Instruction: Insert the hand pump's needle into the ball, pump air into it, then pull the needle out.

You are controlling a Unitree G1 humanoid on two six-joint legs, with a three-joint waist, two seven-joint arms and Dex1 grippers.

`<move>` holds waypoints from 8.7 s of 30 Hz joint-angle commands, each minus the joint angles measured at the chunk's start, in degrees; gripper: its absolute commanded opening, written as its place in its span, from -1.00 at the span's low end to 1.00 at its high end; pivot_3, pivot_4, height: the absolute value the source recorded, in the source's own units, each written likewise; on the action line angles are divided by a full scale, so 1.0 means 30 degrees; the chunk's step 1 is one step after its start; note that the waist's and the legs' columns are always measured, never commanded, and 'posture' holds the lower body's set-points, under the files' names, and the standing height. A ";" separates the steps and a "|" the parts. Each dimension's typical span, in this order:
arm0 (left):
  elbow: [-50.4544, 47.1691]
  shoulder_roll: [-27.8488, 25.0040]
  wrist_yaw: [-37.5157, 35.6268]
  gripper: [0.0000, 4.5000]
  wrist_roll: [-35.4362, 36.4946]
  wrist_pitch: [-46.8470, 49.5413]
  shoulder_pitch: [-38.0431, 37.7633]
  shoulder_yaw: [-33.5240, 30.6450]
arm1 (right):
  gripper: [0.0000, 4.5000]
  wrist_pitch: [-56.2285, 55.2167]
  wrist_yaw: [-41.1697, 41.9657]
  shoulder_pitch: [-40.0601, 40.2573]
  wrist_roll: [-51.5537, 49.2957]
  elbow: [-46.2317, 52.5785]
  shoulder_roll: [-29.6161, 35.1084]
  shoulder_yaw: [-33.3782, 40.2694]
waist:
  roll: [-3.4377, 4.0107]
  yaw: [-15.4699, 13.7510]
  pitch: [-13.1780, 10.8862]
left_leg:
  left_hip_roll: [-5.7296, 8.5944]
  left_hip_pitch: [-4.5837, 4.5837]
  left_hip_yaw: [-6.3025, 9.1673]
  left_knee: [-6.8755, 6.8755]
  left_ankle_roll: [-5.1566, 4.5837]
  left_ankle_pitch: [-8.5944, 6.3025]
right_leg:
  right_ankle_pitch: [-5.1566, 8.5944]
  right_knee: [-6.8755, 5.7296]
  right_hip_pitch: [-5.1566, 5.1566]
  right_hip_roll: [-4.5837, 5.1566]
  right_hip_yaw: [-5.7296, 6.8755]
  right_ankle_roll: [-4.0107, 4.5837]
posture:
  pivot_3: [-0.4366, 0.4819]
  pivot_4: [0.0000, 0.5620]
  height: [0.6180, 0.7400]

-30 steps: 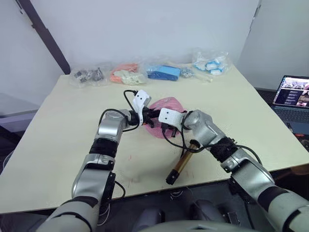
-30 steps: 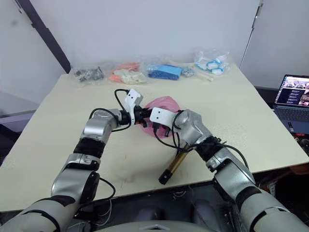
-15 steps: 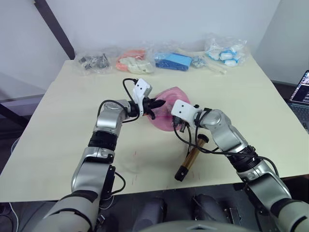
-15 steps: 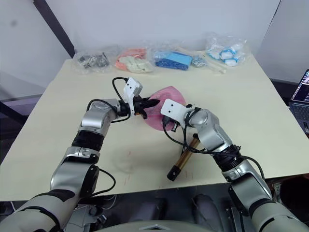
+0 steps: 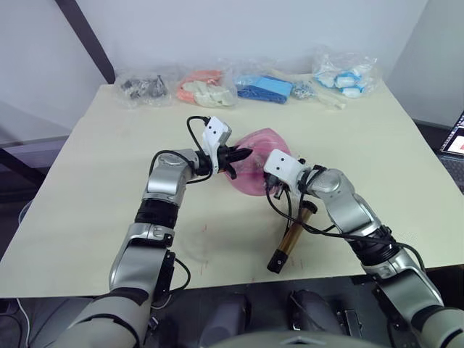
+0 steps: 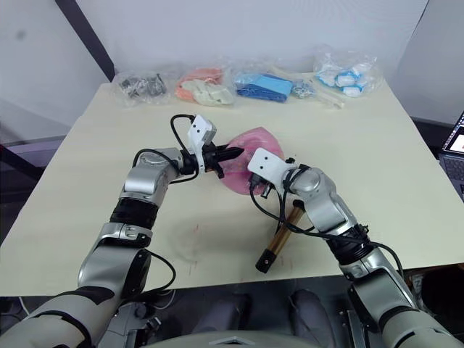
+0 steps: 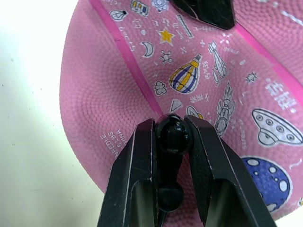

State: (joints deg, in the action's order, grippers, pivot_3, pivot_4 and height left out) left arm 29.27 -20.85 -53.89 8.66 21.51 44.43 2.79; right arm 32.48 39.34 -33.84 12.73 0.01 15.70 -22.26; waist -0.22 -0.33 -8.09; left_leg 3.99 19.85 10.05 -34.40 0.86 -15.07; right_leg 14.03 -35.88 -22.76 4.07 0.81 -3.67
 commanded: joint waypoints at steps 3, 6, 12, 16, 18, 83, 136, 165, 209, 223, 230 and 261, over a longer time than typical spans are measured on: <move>0.1032 -0.0102 0.0644 -1.00 -0.0662 0.0838 -0.0839 0.0663 | -0.84 0.0091 -0.0628 0.0883 -0.0674 -0.0560 0.0319 0.0996 | -0.0015 -0.0047 -0.0028 | 0.0000 0.0000 0.0003 0.0000 -0.0001 0.0000 | 0.0000 0.0000 0.0000 -0.0004 0.0004 0.0000 | -0.05 -0.47 1.00; 0.1065 -0.0102 0.0706 -1.00 -0.0658 0.0760 -0.0771 0.0618 | -0.84 -0.0290 -0.0781 0.1063 -0.1077 -0.0458 0.0341 0.1164 | -0.0024 -0.0092 -0.0055 | 0.0000 0.0004 -0.0001 0.0000 -0.0001 0.0000 | 0.0000 0.0000 0.0000 -0.0007 0.0002 0.0001 | -0.05 -0.47 1.00; 0.1004 -0.0052 0.0724 -1.00 -0.0643 0.0768 -0.0753 0.0630 | -0.84 0.0259 -0.1084 0.1384 -0.1893 -0.0454 0.0158 0.1445 | -0.0032 -0.0118 -0.0075 | 0.0000 0.0014 -0.0004 0.0000 -0.0001 0.0001 | -0.0001 0.0000 0.0001 -0.0008 0.0001 0.0001 | -0.05 -0.47 1.00; 0.0966 -0.0075 0.0700 -1.00 -0.0647 0.0765 -0.0811 0.0639 | -0.84 0.0335 -0.1306 0.1590 -0.2022 -0.0465 0.0283 0.1325 | -0.0035 -0.0128 -0.0077 | 0.0001 0.0014 -0.0006 0.0000 -0.0002 0.0001 | -0.0001 0.0000 0.0001 -0.0010 0.0001 0.0002 | -0.05 -0.47 1.00; 0.0952 -0.0085 0.0703 -1.00 -0.0651 0.0764 -0.0841 0.0640 | -0.84 0.0190 -0.1295 0.1623 -0.2082 -0.0467 0.0392 0.1207 | -0.0035 -0.0129 -0.0077 | 0.0001 0.0014 -0.0007 0.0000 -0.0003 0.0002 | -0.0001 0.0000 0.0001 -0.0010 0.0000 0.0002 | -0.05 -0.47 1.00; 0.0508 -0.0136 0.0818 -1.00 -0.0460 0.1190 -0.1230 0.0708 | -0.84 0.2056 -0.1304 -0.0466 -0.0696 -0.3074 0.0118 -0.1850 | -0.0016 0.0251 0.0034 | 0.0004 -0.0020 -0.0037 -0.0160 -0.0099 0.0053 | -0.0062 -0.0049 0.0059 -0.0039 -0.0018 0.0055 | -0.05 -0.47 1.00; 0.0961 -0.0311 0.0973 -1.00 -0.0262 0.1153 -0.1664 0.0593 | -0.84 0.3937 -0.2264 -0.2091 -0.1899 -1.1262 -0.4607 0.0485 | 0.0059 0.0952 0.0407 | -0.0085 -0.0425 -0.0057 -0.0214 0.0001 -0.0014 | -0.0038 -0.0293 0.0306 -0.0078 -0.0161 0.0087 | -0.05 -0.47 1.00; 0.1011 -0.0298 0.0945 -1.00 -0.0267 0.1243 -0.1724 0.0559 | -0.84 -0.1287 -0.0013 -0.3669 0.2918 -1.3829 -0.3210 -0.3911 | 0.0050 0.0986 0.0520 | -0.0083 -0.0437 -0.0055 -0.0144 0.0007 -0.0017 | 0.0001 -0.0292 0.0311 -0.0070 -0.0208 0.0145 | -0.05 -0.47 1.00; 0.1858 -0.0207 0.0926 -1.00 -0.0551 0.0806 -0.1567 0.0340 | -0.84 0.2440 -0.0319 -0.1568 0.1170 -0.5128 -0.2337 -0.1124 | 0.0103 0.0602 0.0442 | -0.0026 -0.0415 0.0023 0.0024 0.0007 -0.0016 | -0.0026 -0.0134 0.0215 -0.0013 -0.0131 0.0086 | -0.05 -0.47 1.00; 0.1657 -0.0301 0.0944 -1.00 -0.0540 0.0665 -0.1552 0.0320 | -0.84 0.1802 -0.0695 -0.0258 0.0389 -0.1230 -0.1164 -0.0514 | 0.0100 0.0251 0.0284 | 0.0117 -0.0080 0.0138 0.0008 -0.0009 -0.0011 | -0.0040 -0.0021 -0.0004 0.0017 -0.0003 0.0069 | -0.05 -0.47 1.00; 0.1631 -0.0283 0.0931 -1.00 -0.0543 0.0573 -0.1542 0.0368 | -0.84 0.1261 -0.1099 -0.0230 -0.0343 -0.0967 -0.1157 0.0274 | 0.0096 0.0239 0.0154 | 0.0131 -0.0044 0.0200 -0.0001 -0.0015 -0.0007 | -0.0041 -0.0019 -0.0004 0.0021 0.0008 0.0070 | -0.05 -0.47 1.00; 0.1593 -0.0146 0.1128 -1.00 -0.0525 0.0320 -0.1592 0.0322 | -0.18 0.0330 -0.0866 0.1359 -0.1972 0.3025 0.0687 0.1407 | 0.0041 0.0088 0.0027 | 0.0156 -0.0014 0.0190 -0.0040 -0.0074 0.0058 | -0.0044 -0.0020 -0.0006 0.0029 0.0053 0.0072 | -0.05 -0.47 1.00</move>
State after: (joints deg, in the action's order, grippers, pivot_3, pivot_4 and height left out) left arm 29.74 -21.22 -52.26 9.32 20.44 42.93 1.62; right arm 33.55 36.05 -29.77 8.00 4.62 17.17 -20.12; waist -0.10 -0.06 -8.01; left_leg 4.46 19.82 10.63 -34.52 0.63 -14.90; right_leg 13.90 -35.93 -22.78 4.16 0.98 -3.46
